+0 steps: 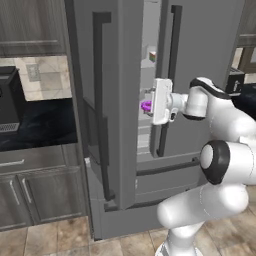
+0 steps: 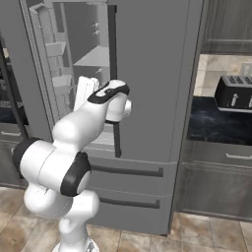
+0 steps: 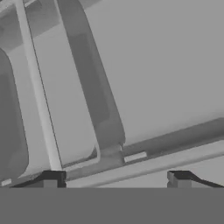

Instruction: Take the cake and donut from the fridge and place them on the empty tray on the dining counter.

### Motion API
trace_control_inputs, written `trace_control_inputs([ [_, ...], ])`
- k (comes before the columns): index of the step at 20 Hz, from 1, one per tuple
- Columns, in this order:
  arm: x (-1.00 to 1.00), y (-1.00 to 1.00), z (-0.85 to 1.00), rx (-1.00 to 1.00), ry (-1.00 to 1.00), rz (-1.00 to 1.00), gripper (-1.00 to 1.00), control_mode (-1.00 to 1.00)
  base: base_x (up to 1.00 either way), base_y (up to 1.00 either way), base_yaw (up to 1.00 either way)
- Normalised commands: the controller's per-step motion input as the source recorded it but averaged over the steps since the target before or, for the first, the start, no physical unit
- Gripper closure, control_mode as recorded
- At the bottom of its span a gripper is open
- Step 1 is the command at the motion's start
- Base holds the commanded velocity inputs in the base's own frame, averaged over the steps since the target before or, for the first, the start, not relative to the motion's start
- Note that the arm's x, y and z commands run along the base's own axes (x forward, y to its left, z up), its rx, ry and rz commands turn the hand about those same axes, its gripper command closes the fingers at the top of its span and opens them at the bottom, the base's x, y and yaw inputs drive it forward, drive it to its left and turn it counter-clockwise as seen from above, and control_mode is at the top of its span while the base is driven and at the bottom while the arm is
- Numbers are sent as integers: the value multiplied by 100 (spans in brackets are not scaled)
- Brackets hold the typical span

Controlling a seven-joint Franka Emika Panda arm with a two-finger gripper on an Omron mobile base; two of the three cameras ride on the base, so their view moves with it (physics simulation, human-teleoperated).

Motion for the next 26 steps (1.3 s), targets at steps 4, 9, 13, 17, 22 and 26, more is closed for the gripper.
trace_control_inputs([
  [4, -44, 100, 0, -1, 0, 24, -100, -100, 0, 0, 0],
  [9, -70, 100, -9, -17, -7, 19, -100, -100, 0, 0, 0],
  [13, -79, 100, -4, -17, -25, 2, -100, -100, 0, 0, 0],
  [17, -23, 46, 0, -3, -13, 0, -100, -100, 0, 0, 0],
  [22, -55, -96, 35, 7, -18, 10, -100, -100, 0, 0, 0],
  [26, -42, -100, 49, -4, -20, 9, -100, -100, 0, 0, 0],
])
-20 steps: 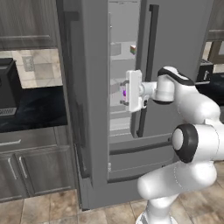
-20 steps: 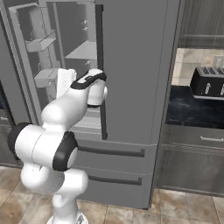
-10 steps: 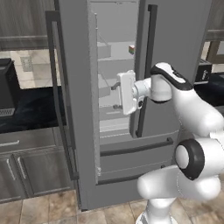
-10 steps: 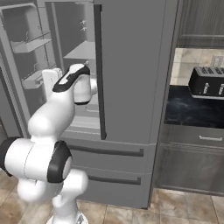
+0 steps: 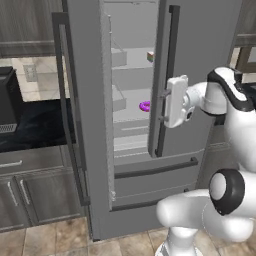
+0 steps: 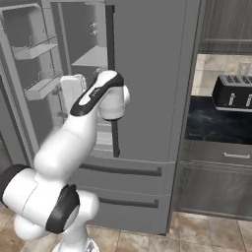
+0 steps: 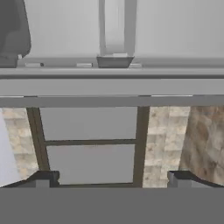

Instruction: Take the cake and donut from the fridge and place them on the empty tray on the dining counter.

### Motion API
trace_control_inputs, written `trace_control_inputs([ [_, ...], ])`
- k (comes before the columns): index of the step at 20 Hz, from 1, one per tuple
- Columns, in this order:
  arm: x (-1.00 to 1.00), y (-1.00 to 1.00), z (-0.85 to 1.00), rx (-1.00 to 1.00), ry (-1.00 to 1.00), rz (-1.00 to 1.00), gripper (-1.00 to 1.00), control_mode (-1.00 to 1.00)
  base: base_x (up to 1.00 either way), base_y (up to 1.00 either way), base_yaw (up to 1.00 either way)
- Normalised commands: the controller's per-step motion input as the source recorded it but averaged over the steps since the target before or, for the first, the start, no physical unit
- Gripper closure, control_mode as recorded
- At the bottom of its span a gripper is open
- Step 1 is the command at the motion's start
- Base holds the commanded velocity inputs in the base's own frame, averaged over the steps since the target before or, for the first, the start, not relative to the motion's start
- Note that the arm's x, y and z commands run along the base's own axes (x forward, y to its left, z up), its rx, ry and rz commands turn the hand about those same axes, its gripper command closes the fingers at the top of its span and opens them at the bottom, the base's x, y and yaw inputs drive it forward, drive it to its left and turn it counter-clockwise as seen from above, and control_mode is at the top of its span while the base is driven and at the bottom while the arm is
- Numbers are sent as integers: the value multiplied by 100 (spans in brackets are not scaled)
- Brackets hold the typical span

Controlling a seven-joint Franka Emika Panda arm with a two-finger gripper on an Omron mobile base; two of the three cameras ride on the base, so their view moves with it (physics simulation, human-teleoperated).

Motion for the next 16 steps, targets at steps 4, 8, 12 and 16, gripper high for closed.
trace_control_inputs([
  [4, -34, -100, 10, -28, -43, 7, -100, -100, 0, 0, 0],
  [8, -42, -98, -41, -37, -92, 7, -100, -100, 0, 0, 0],
  [12, -39, -84, -42, -37, -100, 1, -100, -100, 0, 0, 0],
  [16, -8, -17, -55, -8, -92, -11, -100, -100, 0, 0, 0],
])
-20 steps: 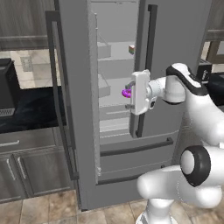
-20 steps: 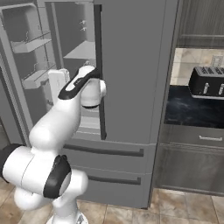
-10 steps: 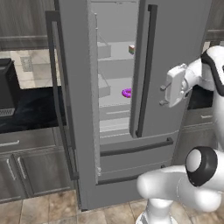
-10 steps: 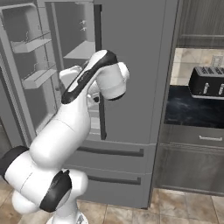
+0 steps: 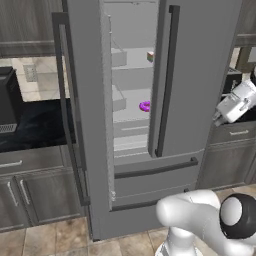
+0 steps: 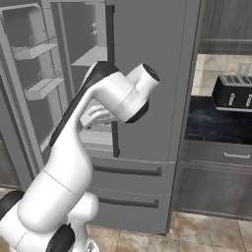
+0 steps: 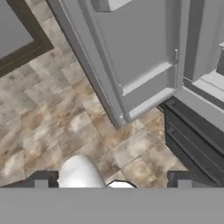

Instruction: Take the cake and donut from the fridge and place them on the empty tray on the dining counter.

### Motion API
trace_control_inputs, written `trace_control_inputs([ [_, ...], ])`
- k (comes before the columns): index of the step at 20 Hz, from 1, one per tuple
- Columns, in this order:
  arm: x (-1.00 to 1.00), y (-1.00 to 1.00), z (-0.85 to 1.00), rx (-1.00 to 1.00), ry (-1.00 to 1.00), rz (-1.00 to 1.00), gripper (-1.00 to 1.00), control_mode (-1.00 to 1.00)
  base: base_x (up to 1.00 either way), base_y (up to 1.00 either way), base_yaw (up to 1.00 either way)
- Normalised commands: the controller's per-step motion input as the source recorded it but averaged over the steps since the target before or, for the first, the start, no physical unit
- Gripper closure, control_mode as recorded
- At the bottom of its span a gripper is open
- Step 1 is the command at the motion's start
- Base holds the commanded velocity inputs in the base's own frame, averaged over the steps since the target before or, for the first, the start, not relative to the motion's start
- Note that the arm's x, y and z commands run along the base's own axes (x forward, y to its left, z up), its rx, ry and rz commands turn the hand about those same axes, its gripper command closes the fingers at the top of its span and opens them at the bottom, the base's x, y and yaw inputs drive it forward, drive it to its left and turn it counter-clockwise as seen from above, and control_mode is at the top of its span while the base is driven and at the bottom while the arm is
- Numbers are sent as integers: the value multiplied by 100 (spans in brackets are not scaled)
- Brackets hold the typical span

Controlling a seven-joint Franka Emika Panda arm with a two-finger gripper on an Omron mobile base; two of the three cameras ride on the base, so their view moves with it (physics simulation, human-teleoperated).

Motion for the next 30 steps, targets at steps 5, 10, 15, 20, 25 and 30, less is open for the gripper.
trace_control_inputs([
  [5, 61, 11, -76, 7, -30, -3, -100, -100, 0, 0, 0],
  [10, 59, 21, -4, 0, -28, -17, -100, -100, 0, 0, 0],
  [15, 41, 20, 4, 0, -32, -33, -100, -100, 0, 0, 0],
  [20, 26, 6, 3, 9, -24, -33, -100, -100, 0, 0, 0],
  [25, 17, 0, 0, 25, -35, -6, -100, -100, 0, 0, 0],
  [30, 37, 0, -2, 23, -37, -1, -100, -100, 0, 0, 0],
])
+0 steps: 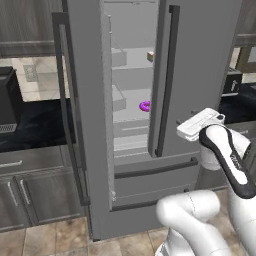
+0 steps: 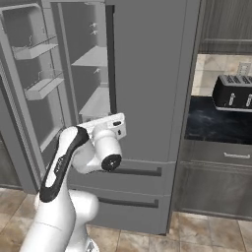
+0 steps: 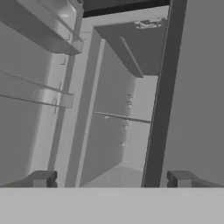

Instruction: Take the cake and donut from the fridge and place them on the empty tray on the dining counter.

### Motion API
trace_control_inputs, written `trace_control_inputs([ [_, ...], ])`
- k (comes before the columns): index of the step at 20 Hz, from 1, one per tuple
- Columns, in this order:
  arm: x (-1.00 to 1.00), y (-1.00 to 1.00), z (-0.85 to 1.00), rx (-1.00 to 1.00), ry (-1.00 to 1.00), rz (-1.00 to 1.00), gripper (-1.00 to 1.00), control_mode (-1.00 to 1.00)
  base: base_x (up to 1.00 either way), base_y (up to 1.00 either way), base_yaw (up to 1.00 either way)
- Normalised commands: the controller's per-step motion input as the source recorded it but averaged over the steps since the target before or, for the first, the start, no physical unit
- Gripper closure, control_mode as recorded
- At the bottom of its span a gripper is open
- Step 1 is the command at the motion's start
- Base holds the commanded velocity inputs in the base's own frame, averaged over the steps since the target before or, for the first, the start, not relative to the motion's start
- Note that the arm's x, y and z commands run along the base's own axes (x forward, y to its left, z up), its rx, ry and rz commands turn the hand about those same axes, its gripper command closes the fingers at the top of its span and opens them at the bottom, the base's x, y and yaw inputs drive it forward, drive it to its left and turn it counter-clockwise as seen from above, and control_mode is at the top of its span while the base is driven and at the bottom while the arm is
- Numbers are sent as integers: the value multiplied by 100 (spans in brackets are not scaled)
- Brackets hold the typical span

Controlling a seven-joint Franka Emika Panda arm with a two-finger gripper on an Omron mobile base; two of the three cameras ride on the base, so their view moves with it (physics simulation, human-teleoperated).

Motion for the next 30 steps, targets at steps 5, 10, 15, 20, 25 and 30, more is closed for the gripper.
trace_control_inputs([
  [5, 59, 4, 0, 9, -2, -13, -100, -100, 0, 0, 0],
  [10, 55, 0, 0, 8, 0, -11, -100, -100, 0, 0, 0],
  [15, 47, -11, 0, 6, 0, -3, -100, -100, 0, 0, 0],
  [20, 33, -42, 0, 5, 0, 4, -100, -100, 0, 0, 0],
  [25, 31, -51, 0, 3, 0, 7, -100, -100, 0, 0, 0],
  [30, 13, -13, 2, 1, 0, 9, -100, -100, 0, 0, 0],
])
